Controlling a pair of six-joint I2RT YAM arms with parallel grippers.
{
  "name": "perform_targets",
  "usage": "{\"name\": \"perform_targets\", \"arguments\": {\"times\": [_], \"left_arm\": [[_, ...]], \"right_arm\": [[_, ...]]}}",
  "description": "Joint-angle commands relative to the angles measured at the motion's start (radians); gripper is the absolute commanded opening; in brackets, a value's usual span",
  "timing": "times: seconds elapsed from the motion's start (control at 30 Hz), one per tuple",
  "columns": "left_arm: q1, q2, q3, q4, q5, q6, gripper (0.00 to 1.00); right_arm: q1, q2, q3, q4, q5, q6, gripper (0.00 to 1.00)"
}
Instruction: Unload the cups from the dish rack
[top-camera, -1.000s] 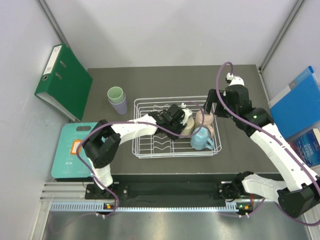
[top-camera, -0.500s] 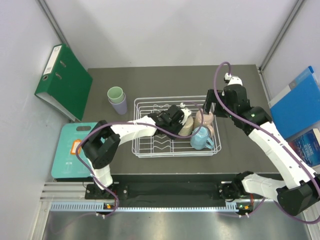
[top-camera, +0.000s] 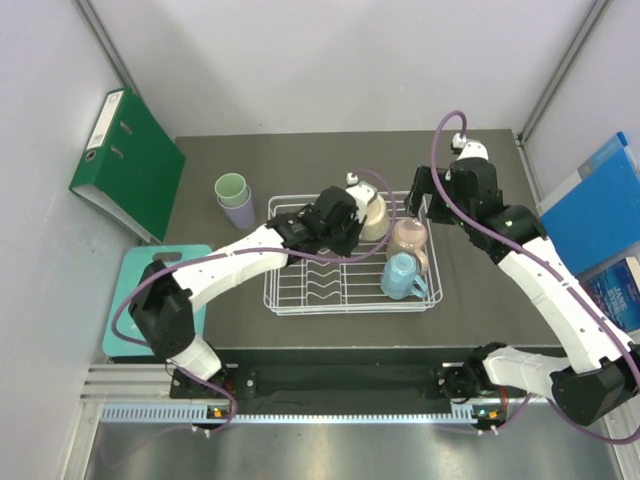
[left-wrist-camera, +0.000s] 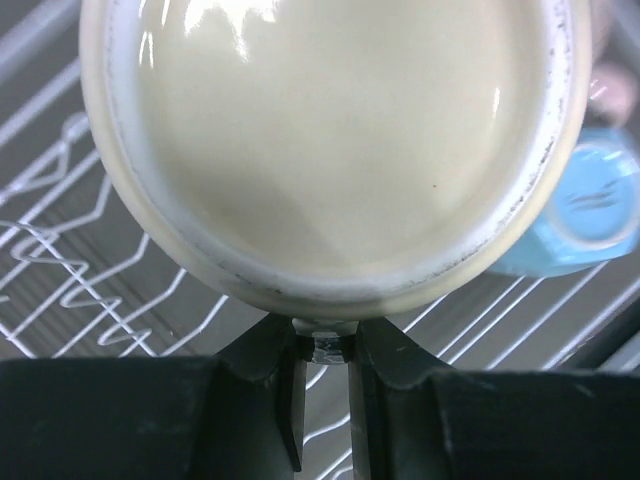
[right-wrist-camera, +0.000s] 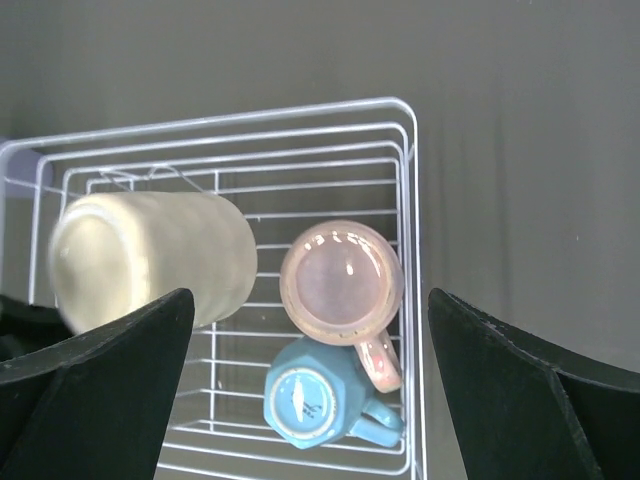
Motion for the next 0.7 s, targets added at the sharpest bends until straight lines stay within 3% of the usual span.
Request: {"name": "perform_targets", "arguments": {"times": [0.0,0.23,0.43,0.57,0.67], "left_arm": [[0.0,-0.143,0.103,0.088,-0.03,-0.086,0.0],[0.012,-0.263,0.02,0.269,0.177,-0.325,0.0],[0.055,-0.305,-0.122,0.566,0.433,-0.563,0.0],[0.113,-0.326,-0.229,0.755,0.527,-0.71,0.0],[0.15,-0.337,-0.285,0.89,0.584,-0.799,0.0]], "right_arm": [[0.011,-0.011,0.078,0.039,0.042,0.037,1.0],[0.011,-0.046,0.04,0.157,-0.012,0.127,0.99],[0.01,-0.075,0.019,0.29,-0.154,0.17,1.0],[0.008,-0.131,-0.026,0.399,-0.196,0.213,1.0],[0.003,-0.163,-0.069,0.45,-0.265,0.241,0.93]]}}
